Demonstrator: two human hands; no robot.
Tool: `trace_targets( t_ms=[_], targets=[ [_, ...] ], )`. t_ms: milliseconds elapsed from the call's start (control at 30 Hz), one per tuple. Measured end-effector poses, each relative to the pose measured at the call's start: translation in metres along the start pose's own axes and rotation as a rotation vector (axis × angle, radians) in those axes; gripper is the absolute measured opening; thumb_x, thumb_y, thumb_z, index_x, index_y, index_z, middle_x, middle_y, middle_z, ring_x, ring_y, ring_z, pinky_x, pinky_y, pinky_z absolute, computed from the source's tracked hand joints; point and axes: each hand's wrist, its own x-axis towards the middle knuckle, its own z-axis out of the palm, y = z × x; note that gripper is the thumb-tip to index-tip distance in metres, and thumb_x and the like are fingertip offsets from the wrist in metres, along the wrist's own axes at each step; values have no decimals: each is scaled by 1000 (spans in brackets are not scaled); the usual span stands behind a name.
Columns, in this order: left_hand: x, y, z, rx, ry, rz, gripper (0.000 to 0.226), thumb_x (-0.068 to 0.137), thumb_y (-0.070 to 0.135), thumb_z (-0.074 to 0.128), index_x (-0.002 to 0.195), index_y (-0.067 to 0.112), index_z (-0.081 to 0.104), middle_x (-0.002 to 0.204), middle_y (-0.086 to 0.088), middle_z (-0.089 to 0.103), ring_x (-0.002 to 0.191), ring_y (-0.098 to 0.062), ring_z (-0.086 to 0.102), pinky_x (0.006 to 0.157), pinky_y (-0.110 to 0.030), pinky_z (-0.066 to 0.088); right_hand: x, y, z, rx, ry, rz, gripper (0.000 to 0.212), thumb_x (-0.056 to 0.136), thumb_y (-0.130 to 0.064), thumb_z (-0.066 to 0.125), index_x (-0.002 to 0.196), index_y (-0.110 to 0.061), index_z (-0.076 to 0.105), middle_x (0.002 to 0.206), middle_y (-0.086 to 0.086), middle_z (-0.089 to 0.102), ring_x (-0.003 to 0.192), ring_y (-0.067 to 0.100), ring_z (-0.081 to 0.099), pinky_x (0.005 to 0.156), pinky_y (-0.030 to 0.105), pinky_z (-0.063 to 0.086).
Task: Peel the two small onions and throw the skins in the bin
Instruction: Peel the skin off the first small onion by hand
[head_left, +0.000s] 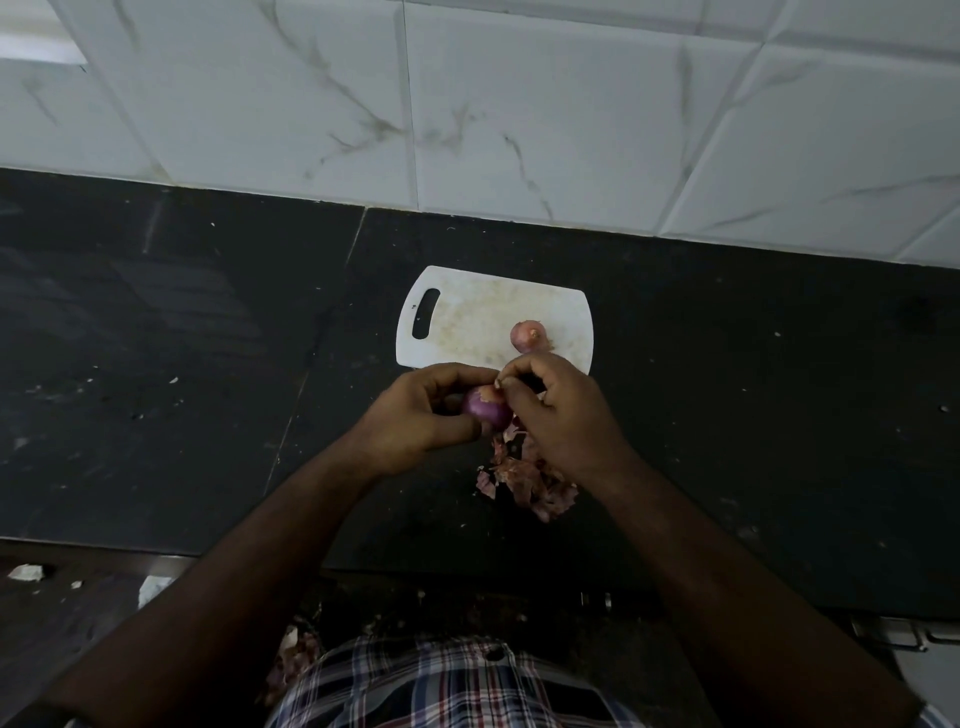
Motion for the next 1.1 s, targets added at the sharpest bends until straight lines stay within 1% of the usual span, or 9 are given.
trace_targets(
  t_ms=[100,267,400,500,600,733,867,1033,1100],
  targets=[
    [1,-2,-1,-80,23,-39,53,82,-12,70,131,6,59,122,-10,69,113,-23,67,99,-36,53,-1,-5,-8,182,-16,57,25,90,-9,68,113,-19,69,100,-10,72,96,-2,66,83,16,54],
    [1,-3,6,-121,43,-69,55,77,-1,80,128,8,61,119,-9,72,110,-25,69,99,-41,54,-1,-8,-6,128,55,15,30,85,-8,72,110,-24,65,92,-13,71,93,0,67,82,24,57],
    [1,0,13,-97,163,-57,55,65,10,89,114,13,65,109,-9,72,103,-25,70,92,-39,58,-6,-13,-2,77,71,-29,29,89,-9,66,108,-28,55,95,-8,65,91,0,64,75,17,53],
    [1,0,11,-115,143,-37,55,61,17,90,112,11,69,108,-11,74,104,-30,71,95,-49,56,-6,-17,-1,76,39,-61,30,91,-4,61,108,-27,51,93,-8,59,91,0,59,73,12,49],
    [0,4,6,-123,87,-27,54,66,14,88,116,9,70,112,-12,74,107,-31,70,98,-53,54,-4,-17,-2,62,-5,-105,31,91,-1,57,107,-26,48,92,-6,55,88,3,57,74,17,50],
    [-1,8,4,-185,-1,-27,49,74,3,79,121,4,67,117,-15,72,111,-32,68,98,-44,54,-3,-15,-3,51,-36,-141,31,92,1,50,107,-26,48,90,-2,54,82,10,55,73,34,52],
    [-1,6,4,-338,1,-48,45,81,-2,73,124,9,66,119,-14,71,108,-27,67,89,-32,55,-2,-14,-4,129,-25,-90,33,93,-2,50,106,-31,49,95,-3,57,86,9,58,81,37,55],
    [-3,8,10,-573,33,-136,36,95,2,56,130,6,54,125,-21,63,102,-38,70,84,-45,60,-1,-14,-4,271,31,20,34,92,-2,57,103,-34,54,94,-5,63,90,7,64,86,39,57],
    [-3,9,11,-606,57,-156,29,98,2,51,127,3,52,124,-22,61,98,-38,72,78,-41,62,-2,-13,-7,291,3,46,30,90,-6,65,108,-30,56,96,-10,66,92,7,66,84,30,57]
  ],
)
